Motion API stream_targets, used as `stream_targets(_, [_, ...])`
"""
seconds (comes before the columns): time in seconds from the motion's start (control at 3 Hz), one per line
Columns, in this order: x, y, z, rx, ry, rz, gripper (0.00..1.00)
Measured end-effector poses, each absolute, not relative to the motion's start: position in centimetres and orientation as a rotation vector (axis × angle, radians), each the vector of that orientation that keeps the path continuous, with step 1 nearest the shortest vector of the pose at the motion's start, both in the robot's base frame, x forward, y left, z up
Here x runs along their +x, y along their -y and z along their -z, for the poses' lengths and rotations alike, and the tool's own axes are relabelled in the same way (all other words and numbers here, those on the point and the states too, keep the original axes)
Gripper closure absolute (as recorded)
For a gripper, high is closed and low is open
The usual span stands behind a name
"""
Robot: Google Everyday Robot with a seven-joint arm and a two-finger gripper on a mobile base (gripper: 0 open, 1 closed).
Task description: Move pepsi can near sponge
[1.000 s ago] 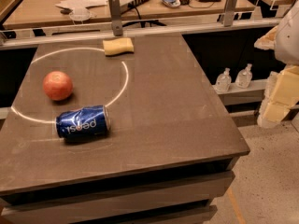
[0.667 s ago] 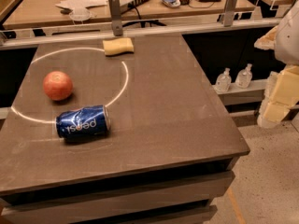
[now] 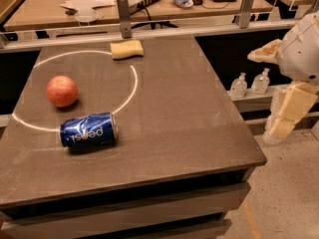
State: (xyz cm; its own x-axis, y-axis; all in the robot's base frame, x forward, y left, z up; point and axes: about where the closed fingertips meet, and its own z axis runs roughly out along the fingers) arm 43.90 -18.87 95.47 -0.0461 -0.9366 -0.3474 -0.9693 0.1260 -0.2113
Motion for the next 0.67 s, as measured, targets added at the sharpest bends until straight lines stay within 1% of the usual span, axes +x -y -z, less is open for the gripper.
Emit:
stream_targets(0.33, [43.6,14.8,-92.9,-1.872,-1.803,-0.336,0.00])
stream_targets(0.67, [42.9,12.1,-93.8,-1.855,-1.694,-0.448,0.00])
